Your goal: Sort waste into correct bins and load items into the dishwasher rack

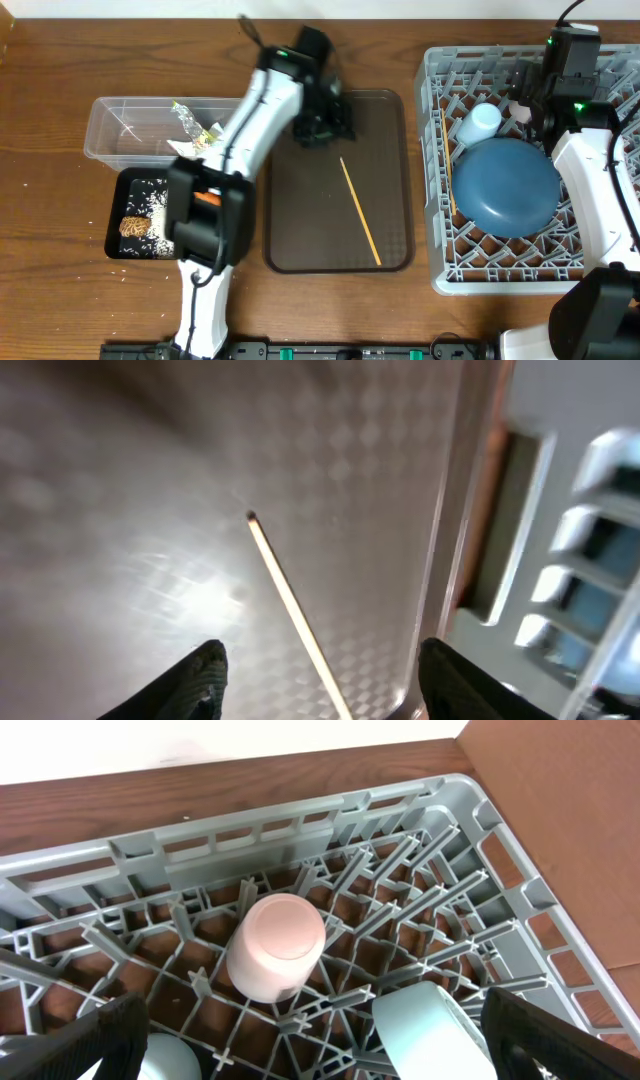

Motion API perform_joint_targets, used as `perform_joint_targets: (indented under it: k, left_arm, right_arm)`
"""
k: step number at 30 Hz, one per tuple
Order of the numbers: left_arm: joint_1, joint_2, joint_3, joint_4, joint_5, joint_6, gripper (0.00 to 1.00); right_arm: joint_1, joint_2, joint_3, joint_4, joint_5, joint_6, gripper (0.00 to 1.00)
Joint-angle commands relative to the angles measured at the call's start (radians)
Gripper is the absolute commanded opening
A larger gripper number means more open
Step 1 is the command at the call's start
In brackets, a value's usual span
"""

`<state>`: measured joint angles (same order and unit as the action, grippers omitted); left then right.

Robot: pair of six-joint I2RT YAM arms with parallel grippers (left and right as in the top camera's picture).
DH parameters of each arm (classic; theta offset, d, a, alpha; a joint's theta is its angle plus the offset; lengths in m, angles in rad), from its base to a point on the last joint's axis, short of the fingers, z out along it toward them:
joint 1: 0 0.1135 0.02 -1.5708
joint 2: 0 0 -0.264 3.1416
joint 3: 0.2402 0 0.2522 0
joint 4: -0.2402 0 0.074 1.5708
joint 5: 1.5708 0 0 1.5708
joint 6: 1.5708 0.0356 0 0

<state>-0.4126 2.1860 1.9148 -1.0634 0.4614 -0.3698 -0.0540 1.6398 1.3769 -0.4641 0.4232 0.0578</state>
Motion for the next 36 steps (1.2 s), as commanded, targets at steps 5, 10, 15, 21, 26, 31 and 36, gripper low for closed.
perform_joint_targets:
  k: [5, 10, 15, 21, 26, 31, 36]
  left_arm:
    - [-0.115, 0.083, -0.019, -0.069, -0.116, -0.052, 0.62]
    - [-0.122, 0.130, -0.020, -0.088, -0.123, -0.063, 0.61]
    - [-0.122, 0.193, -0.030, -0.088, -0.084, -0.069, 0.59]
    - [-0.108, 0.199, -0.030, -0.087, -0.078, -0.070, 0.27]
    - [-0.108, 0.199, -0.030, -0.077, -0.091, -0.070, 0.13]
    - [-0.105, 0.199, -0.030, -0.061, -0.114, -0.070, 0.06]
    - [-0.084, 0.199, -0.029, -0.052, -0.116, -0.070, 0.06]
  right_arm:
    - [-0.002, -0.005, 0.003, -0.001, 0.014, 0.016, 0.99]
    - [-0.002, -0.005, 0.003, -0.001, 0.014, 0.016, 0.99]
    - [-0.002, -0.005, 0.003, -0.001, 0.014, 0.016, 0.99]
    - [-0.002, -0.005, 0.003, -0.001, 0.014, 0.016, 0.99]
    - [-0.002, -0.005, 0.003, -0.001, 0.014, 0.016, 0.99]
    - [-0.002, -0.005, 0.003, -0.001, 0.014, 0.016, 0.99]
    - [-0.002, -0.005, 0.003, -0.001, 0.014, 0.016, 0.99]
